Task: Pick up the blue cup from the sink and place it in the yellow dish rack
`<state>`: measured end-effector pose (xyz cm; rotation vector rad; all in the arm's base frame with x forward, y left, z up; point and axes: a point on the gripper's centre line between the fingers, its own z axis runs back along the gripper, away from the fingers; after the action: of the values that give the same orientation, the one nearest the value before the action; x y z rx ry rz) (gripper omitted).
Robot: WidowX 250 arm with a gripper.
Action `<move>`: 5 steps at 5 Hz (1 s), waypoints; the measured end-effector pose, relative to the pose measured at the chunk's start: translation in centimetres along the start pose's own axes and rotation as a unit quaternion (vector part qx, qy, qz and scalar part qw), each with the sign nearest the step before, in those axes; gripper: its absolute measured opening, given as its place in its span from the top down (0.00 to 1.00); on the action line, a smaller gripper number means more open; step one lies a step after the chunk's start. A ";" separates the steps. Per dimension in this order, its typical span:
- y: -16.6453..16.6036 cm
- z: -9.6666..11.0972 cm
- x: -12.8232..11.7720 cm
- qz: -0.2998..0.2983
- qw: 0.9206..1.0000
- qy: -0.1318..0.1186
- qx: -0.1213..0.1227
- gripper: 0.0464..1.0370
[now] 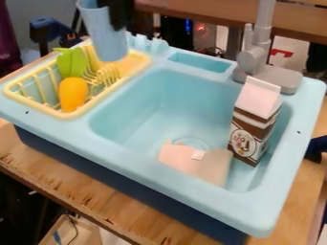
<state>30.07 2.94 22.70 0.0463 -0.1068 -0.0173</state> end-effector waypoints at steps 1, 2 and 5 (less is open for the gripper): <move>2.1 -1.1 1.4 0.002 1.000 0.010 -0.006 0.95; 3.8 -2.3 2.2 0.002 1.000 0.022 -0.016 0.95; 4.1 -5.9 4.8 -0.017 0.998 0.039 -0.038 0.95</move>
<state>35.49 7.19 17.53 -0.0280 -0.0275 -0.0539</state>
